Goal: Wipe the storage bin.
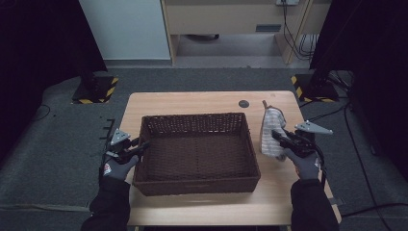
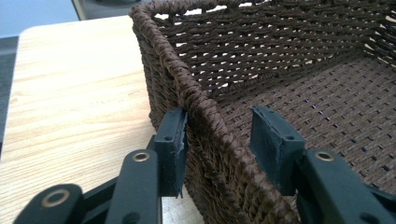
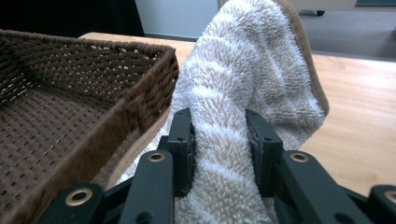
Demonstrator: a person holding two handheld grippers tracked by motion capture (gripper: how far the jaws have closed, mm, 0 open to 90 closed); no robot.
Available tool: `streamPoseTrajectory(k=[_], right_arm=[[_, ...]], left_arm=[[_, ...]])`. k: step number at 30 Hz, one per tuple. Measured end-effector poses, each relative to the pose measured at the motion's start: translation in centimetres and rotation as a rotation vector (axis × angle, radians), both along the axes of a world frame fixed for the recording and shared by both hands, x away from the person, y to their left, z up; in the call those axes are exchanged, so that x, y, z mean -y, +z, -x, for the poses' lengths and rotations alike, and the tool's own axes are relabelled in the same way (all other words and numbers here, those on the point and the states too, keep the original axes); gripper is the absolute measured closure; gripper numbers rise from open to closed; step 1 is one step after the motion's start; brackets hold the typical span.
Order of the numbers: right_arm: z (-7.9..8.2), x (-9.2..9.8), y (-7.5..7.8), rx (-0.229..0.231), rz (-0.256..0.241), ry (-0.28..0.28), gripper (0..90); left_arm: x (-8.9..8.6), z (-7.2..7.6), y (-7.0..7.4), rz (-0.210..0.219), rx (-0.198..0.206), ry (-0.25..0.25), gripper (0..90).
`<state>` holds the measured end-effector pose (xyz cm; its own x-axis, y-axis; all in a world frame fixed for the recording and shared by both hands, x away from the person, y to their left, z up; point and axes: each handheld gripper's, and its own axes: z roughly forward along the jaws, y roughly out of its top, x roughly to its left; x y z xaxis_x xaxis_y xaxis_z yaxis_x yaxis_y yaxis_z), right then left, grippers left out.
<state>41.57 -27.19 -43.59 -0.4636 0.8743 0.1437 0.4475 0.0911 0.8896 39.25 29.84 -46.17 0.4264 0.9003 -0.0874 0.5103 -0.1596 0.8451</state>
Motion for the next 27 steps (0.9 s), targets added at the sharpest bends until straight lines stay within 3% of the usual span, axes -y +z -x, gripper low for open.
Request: streamPoseTrajectory(k=[3,7,10,18,19,20,27], right_arm=[[-1.8,-0.4,0.0,0.002,-0.004,0.032,67.7],[-3.3,-0.8,0.1,0.002,0.018,0.049,67.7],[-3.8,-1.6,0.0,0.020,0.018,0.060,67.8],[-4.5,-3.9,-1.0,0.001,0.060,0.100,67.9],[-4.6,-4.0,-1.1,0.001,0.058,0.103,67.9],[-4.8,-3.8,-1.3,-0.001,0.017,0.096,68.1],[-5.5,-4.4,-2.5,-0.018,0.022,0.122,71.5]], left_arm=[[-0.1,-0.1,-0.1,0.023,-0.005,0.003,54.4],[-0.1,0.0,-0.1,0.020,-0.005,0.005,54.5],[-0.2,-0.1,-0.1,0.026,-0.009,-0.001,54.3],[0.5,-0.9,0.0,-0.017,0.005,-0.011,55.8],[0.6,-1.1,0.0,-0.021,0.004,-0.013,55.9],[0.7,-1.2,0.0,-0.021,0.003,-0.014,55.9],[0.7,-1.4,0.0,-0.017,0.001,-0.014,56.0]])
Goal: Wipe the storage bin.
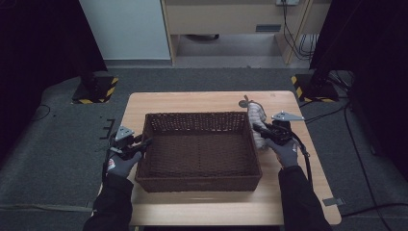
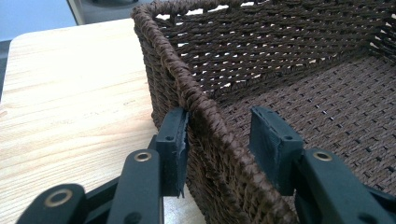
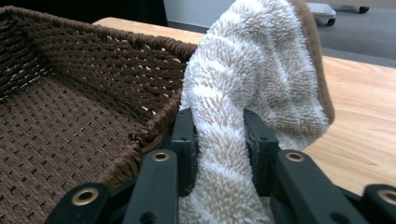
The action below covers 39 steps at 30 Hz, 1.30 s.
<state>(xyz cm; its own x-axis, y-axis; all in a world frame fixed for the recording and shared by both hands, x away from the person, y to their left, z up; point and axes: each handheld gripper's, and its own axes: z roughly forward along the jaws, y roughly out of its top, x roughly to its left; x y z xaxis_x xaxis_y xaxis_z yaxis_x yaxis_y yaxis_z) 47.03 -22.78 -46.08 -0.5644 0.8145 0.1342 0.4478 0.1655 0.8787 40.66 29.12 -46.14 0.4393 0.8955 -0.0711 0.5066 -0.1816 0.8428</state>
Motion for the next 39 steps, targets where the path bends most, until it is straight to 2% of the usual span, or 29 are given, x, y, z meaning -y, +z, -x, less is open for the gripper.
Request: streamPoseTrajectory(k=[5,6,7,8,9,10,14,16,17,18,19,20,21,22,24,26,27,28,29,30,31,32,35,37,39], right_arm=[[-0.3,0.1,-1.3,-0.037,-0.004,0.000,72.0],[-0.3,0.1,-1.7,-0.064,0.009,-0.004,72.0],[-0.5,0.0,-2.4,-0.094,0.045,0.006,72.0],[-0.6,-0.3,-3.4,-0.137,0.068,0.012,72.0],[-0.6,-0.3,-3.4,-0.137,0.068,0.012,72.0],[-0.6,-0.6,-4.1,-0.161,0.085,0.007,72.0],[-0.6,-0.4,-4.1,-0.181,0.092,-0.005,71.8],[-0.3,-0.1,-3.1,-0.140,0.067,-0.010,71.6],[-0.2,0.2,-2.4,-0.098,0.044,-0.009,71.6],[0.0,0.4,-1.6,-0.058,-0.002,-0.015,71.5],[0.0,0.4,-1.6,-0.058,-0.002,-0.015,71.5],[0.5,1.1,0.2,0.036,-0.096,-0.012,71.5],[0.5,1.1,0.2,0.036,-0.096,-0.012,71.5],[0.8,1.3,1.2,0.082,-0.144,0.000,71.5],[0.8,1.1,1.3,0.086,-0.132,0.001,71.5],[0.7,0.6,1.0,0.082,-0.083,0.004,71.5],[0.6,0.5,0.7,0.075,-0.080,-0.002,71.6],[0.4,0.5,0.1,0.037,-0.053,0.002,71.7],[0.4,0.5,0.1,0.037,-0.053,0.002,71.7],[0.2,0.4,-0.2,0.025,-0.031,0.004,71.7],[-0.1,0.0,-1.4,-0.025,0.025,0.015,71.7],[-0.1,0.0,-1.4,-0.025,0.025,0.015,71.7],[-0.5,-0.8,-3.2,-0.091,0.102,0.023,71.7],[-0.6,-0.7,-4.3,-0.147,0.127,0.006,71.6],[-0.5,-0.6,-4.3,-0.152,0.123,0.007,71.5]], left_arm=[[0.0,0.0,0.0,0.002,-0.001,-0.002,55.8],[0.0,0.0,0.0,0.002,-0.001,-0.004,55.8],[0.0,0.0,0.0,0.001,-0.001,-0.004,55.7],[0.0,0.0,0.0,-0.002,0.002,-0.004,55.8],[0.0,0.0,0.0,-0.002,0.002,-0.004,55.8],[0.0,0.0,0.0,-0.004,0.003,-0.002,55.8],[0.1,0.0,0.0,-0.013,0.008,0.000,56.0],[0.1,0.0,0.1,-0.015,0.008,0.000,56.0],[0.1,0.0,0.1,-0.017,0.007,-0.001,56.0],[0.1,0.0,0.1,-0.017,0.007,-0.001,56.0],[0.1,0.0,0.1,-0.019,0.008,-0.001,56.0],[0.1,0.0,0.1,-0.020,0.008,0.000,56.1],[0.1,0.0,0.1,-0.019,0.008,0.000,56.1],[0.2,0.0,0.1,-0.016,0.009,0.001,56.1],[0.2,0.0,0.1,-0.016,0.007,0.001,56.1],[0.2,0.0,0.1,-0.017,0.007,0.002,56.1],[0.2,0.0,0.1,-0.018,0.007,0.001,56.1],[0.2,0.0,0.1,-0.018,0.006,0.001,56.1],[0.2,0.0,0.1,-0.019,0.006,0.000,56.1],[0.2,0.0,0.1,-0.019,0.006,-0.001,56.0],[0.2,0.0,0.1,-0.019,0.007,-0.002,56.0],[0.2,0.0,0.1,-0.019,0.007,-0.002,56.0],[0.2,0.0,0.1,-0.021,0.008,-0.001,55.7],[0.2,0.0,0.1,-0.019,0.009,0.004,54.3],[0.2,0.0,0.1,-0.019,0.009,0.004,54.2]])
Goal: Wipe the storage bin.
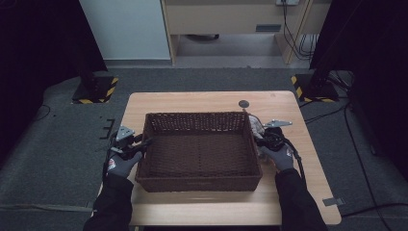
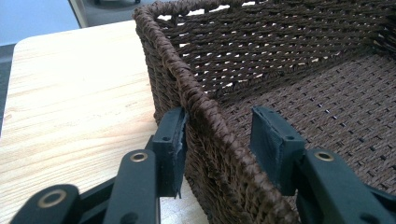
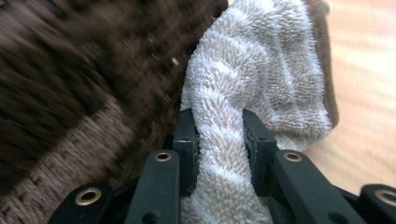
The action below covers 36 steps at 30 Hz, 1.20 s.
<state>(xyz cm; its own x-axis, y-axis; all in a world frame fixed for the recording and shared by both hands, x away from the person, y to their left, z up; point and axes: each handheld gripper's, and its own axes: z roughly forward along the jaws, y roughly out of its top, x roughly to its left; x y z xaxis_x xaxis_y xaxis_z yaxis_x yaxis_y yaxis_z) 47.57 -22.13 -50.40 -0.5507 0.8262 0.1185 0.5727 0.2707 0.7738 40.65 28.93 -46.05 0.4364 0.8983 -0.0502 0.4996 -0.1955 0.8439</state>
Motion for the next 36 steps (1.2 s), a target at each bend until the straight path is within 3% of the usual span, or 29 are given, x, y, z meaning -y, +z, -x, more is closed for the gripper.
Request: streamPoseTrajectory(k=[2,6,9,10,16,18,19,22,24,25,29,30,31,32,33,36], right_arm=[[0.2,0.1,0.4,0.003,-0.008,-0.005,71.1],[1.6,1.4,3.5,0.098,-0.124,-0.006,70.9],[2.4,2.1,4.7,0.138,-0.158,-0.002,70.9],[3.6,2.3,5.4,0.151,-0.167,0.032,70.9],[4.6,1.7,4.5,0.115,-0.094,0.061,71.0],[4.4,1.3,3.7,0.088,-0.068,0.061,71.0],[4.1,0.9,2.6,0.044,-0.019,0.067,70.8],[3.8,0.7,1.4,0.015,0.010,0.063,70.7],[3.6,0.4,0.2,-0.034,0.054,0.057,70.4],[3.6,0.4,0.5,-0.032,0.048,0.056,70.3],[3.8,0.8,1.8,0.011,0.010,0.043,70.2],[4.2,1.4,3.3,0.066,-0.045,0.031,70.2],[4.2,1.4,3.3,0.066,-0.045,0.031,70.2],[4.8,2.0,4.8,0.117,-0.100,0.030,70.2],[5.1,2.2,5.2,0.138,-0.122,0.033,70.3],[5.6,2.3,6.1,0.167,-0.134,0.052,70.4]], left_arm=[[0.0,0.0,0.0,-0.004,0.002,0.000,54.3],[0.0,0.0,0.1,-0.012,-0.004,-0.002,53.3],[0.1,0.0,0.1,-0.024,-0.005,-0.004,52.7],[0.0,0.0,0.1,-0.022,-0.008,0.001,51.5],[0.1,0.1,0.2,-0.031,-0.005,0.019,49.6],[0.1,0.1,0.1,-0.031,-0.005,0.021,49.4],[0.1,0.0,0.1,-0.029,-0.006,0.024,48.8],[0.1,0.1,0.1,-0.029,-0.005,0.028,48.4],[0.1,0.1,0.1,-0.031,-0.004,0.033,47.9],[0.2,0.1,0.1,-0.036,-0.002,0.038,47.1],[0.2,0.1,0.2,-0.042,0.000,0.046,46.5],[0.2,0.1,0.1,-0.035,-0.001,0.047,46.2],[0.1,0.1,0.1,-0.031,-0.002,0.047,46.2],[0.1,0.1,0.1,-0.022,-0.008,0.051,45.2],[0.1,0.1,0.1,-0.022,-0.008,0.051,44.9],[0.1,0.1,0.1,-0.022,-0.009,0.055,44.5]])
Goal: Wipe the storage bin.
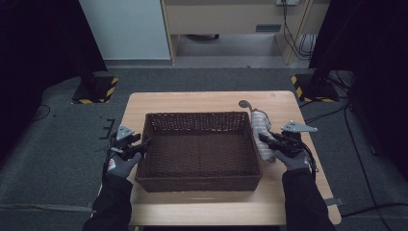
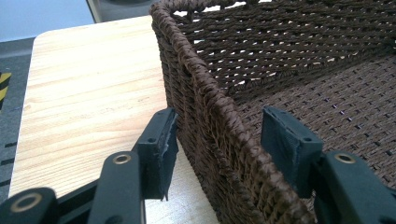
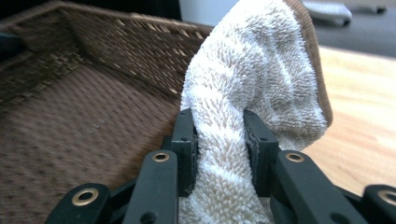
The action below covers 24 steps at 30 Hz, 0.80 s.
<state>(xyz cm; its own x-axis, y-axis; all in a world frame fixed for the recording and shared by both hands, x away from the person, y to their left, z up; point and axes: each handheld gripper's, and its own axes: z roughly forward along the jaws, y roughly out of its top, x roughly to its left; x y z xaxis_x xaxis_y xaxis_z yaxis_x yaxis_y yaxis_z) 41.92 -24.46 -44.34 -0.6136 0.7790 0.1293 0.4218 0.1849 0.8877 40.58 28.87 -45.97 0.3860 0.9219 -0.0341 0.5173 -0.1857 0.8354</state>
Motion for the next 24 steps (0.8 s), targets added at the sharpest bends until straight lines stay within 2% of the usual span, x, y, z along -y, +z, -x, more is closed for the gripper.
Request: streamPoseTrajectory(k=[1,2,3,5,6,8,9,10,12,13,15,18,21,24], right_arm=[[0.3,-0.5,-0.3,-0.011,0.030,0.021,70.6],[0.3,-0.5,-0.3,-0.011,0.030,0.021,70.6],[0.3,-0.9,-0.9,-0.030,0.056,0.020,70.7],[0.2,-0.9,-1.1,-0.039,0.055,0.017,70.8],[0.0,-0.9,-1.7,-0.065,0.070,0.019,70.7],[-0.1,-1.0,-2.0,-0.071,0.078,0.019,70.7],[-0.2,-1.2,-2.6,-0.096,0.100,0.020,70.7],[-0.4,-1.6,-3.5,-0.135,0.145,0.024,70.7],[-0.5,-1.7,-3.9,-0.143,0.154,0.021,70.7],[-0.5,-1.8,-4.3,-0.162,0.172,0.016,70.7],[-0.3,-1.7,-4.2,-0.164,0.179,0.010,70.5],[0.0,-1.3,-3.4,-0.147,0.170,-0.005,70.5],[0.8,-0.5,-1.9,-0.090,0.086,-0.030,70.5],[1.9,-0.2,-0.9,-0.054,0.057,-0.020,70.6]], left_arm=[[0.0,0.0,0.0,0.001,0.001,0.001,44.3],[0.0,0.0,0.0,0.001,0.001,0.001,44.1],[0.0,0.0,0.0,0.003,0.001,0.004,43.8],[-0.1,0.0,-0.1,0.008,0.002,0.004,43.5],[-0.1,0.0,-0.1,0.015,-0.004,0.003,42.9],[-0.1,-0.1,-0.1,0.020,-0.006,0.005,42.5],[-0.2,-0.1,-0.1,0.021,-0.005,0.004,42.0],[-0.1,0.0,-0.1,0.016,-0.004,0.004,41.9],[-0.1,0.0,-0.1,0.013,-0.002,0.003,41.9],[-0.1,0.0,-0.1,0.010,-0.002,0.002,41.8],[-0.1,0.0,-0.1,0.009,-0.002,0.002,41.6],[-0.1,0.0,-0.1,0.010,-0.002,0.003,41.3],[-0.1,0.0,-0.1,0.012,-0.003,0.006,40.9],[-0.1,0.0,-0.1,0.011,-0.002,0.008,40.7]])
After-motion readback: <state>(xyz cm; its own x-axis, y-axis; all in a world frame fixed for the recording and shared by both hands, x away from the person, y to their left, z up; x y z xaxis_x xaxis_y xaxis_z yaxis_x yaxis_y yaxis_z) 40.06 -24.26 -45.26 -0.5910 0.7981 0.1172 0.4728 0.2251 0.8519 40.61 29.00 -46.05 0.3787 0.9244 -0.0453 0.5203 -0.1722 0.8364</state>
